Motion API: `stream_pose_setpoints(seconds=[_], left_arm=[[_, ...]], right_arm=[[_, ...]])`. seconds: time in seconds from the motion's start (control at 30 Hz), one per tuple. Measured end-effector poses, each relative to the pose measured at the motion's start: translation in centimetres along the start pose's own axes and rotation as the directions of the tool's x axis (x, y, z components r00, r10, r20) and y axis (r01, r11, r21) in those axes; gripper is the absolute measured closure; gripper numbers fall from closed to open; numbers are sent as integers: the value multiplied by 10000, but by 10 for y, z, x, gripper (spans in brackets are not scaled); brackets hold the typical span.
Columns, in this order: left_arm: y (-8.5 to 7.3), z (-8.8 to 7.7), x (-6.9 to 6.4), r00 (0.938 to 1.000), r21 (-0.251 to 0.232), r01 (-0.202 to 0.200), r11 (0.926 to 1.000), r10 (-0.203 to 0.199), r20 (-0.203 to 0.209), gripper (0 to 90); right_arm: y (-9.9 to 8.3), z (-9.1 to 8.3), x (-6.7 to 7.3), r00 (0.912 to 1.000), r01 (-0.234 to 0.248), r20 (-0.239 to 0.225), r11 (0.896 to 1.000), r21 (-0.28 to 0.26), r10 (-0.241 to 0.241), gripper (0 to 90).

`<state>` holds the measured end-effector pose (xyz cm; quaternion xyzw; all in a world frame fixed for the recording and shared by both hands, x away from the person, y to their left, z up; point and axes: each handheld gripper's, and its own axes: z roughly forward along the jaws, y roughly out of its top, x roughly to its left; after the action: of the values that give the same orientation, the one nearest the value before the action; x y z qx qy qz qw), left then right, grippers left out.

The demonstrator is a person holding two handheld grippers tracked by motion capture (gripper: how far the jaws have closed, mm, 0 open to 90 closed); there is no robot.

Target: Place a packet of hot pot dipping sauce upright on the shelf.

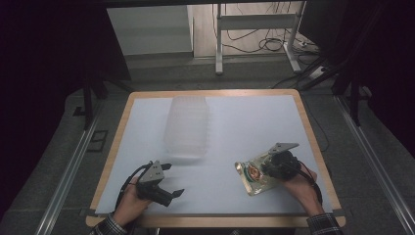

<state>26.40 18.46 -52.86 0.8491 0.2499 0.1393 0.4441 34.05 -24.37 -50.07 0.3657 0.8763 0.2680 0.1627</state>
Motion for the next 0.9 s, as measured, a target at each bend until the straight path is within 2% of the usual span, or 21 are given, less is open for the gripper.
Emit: stream_pose_setpoints(seconds=[0.07, 0.17, 0.33, 0.63, 0.9], left_arm=[[0, 0, 0, 10000, -2, -1, 10000, 1, 0, 19], [0, 0, 0, 10000, -25, -2, 10000, 2, -10, 19], [0, -1, 0, 10000, -41, 8, 10000, -8, -29, 19], [0, -1, 1, 10000, -62, 27, 10000, -28, -78, 19], [0, -1, 1, 10000, -58, 36, 10000, -36, -92, 19]], right_arm=[[0, 0, 1, 9994, 136, 324, 9998, 119, -140, 811], [0, -2, 0, 9995, -16, 318, 10000, 46, 14, 876], [2, -9, 0, 9996, -154, 243, 9995, -291, 161, 887], [6, -21, -6, 9978, -537, -437, 9946, -889, 500, 889], [13, -31, -5, 9956, -522, -846, 9891, -1380, 407, 889]])
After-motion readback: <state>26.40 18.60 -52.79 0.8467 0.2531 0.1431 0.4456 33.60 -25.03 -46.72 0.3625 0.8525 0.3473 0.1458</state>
